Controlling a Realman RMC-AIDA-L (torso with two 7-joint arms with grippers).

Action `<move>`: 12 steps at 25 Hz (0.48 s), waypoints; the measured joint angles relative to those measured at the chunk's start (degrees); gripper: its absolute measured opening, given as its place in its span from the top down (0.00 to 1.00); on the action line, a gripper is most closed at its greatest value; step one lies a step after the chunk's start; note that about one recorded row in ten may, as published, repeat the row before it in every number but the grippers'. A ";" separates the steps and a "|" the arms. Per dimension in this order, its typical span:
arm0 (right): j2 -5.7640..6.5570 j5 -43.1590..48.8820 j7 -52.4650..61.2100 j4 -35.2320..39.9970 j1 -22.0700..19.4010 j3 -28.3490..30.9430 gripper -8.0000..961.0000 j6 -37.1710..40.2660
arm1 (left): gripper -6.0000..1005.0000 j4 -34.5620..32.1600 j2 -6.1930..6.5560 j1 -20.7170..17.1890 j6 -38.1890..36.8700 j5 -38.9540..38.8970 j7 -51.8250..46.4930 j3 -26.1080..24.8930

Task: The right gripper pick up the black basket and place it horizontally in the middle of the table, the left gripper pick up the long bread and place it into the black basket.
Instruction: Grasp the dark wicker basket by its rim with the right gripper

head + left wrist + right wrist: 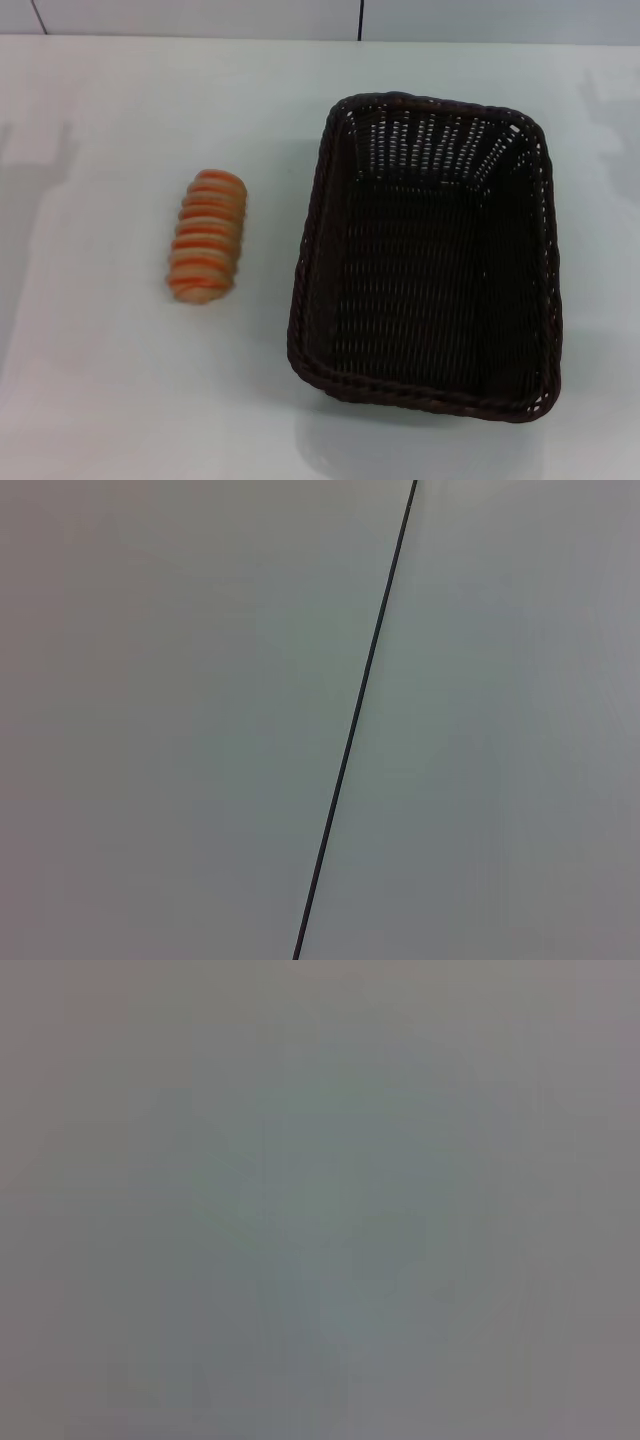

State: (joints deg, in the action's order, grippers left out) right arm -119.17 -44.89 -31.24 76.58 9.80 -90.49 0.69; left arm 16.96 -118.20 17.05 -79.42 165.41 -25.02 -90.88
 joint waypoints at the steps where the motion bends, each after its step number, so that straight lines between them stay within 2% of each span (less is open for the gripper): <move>1: 0.00 0.00 0.00 0.00 0.00 0.00 0.24 0.00 | 0.17 0.00 0.00 0.00 0.00 0.00 0.00 0.00; 6: -0.37 5.94 0.49 4.06 -1.25 1.10 0.24 -2.51 | 0.17 -0.17 0.03 0.26 -0.03 0.00 0.00 0.31; 12: -0.25 8.46 0.64 5.61 0.05 2.57 0.24 -5.56 | 0.17 0.00 0.07 0.27 -0.28 0.00 0.01 0.51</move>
State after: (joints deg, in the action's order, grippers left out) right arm -119.42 -36.42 -30.59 82.19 9.85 -87.91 -4.87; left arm 16.96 -118.13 17.31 -79.70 165.41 -25.01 -90.37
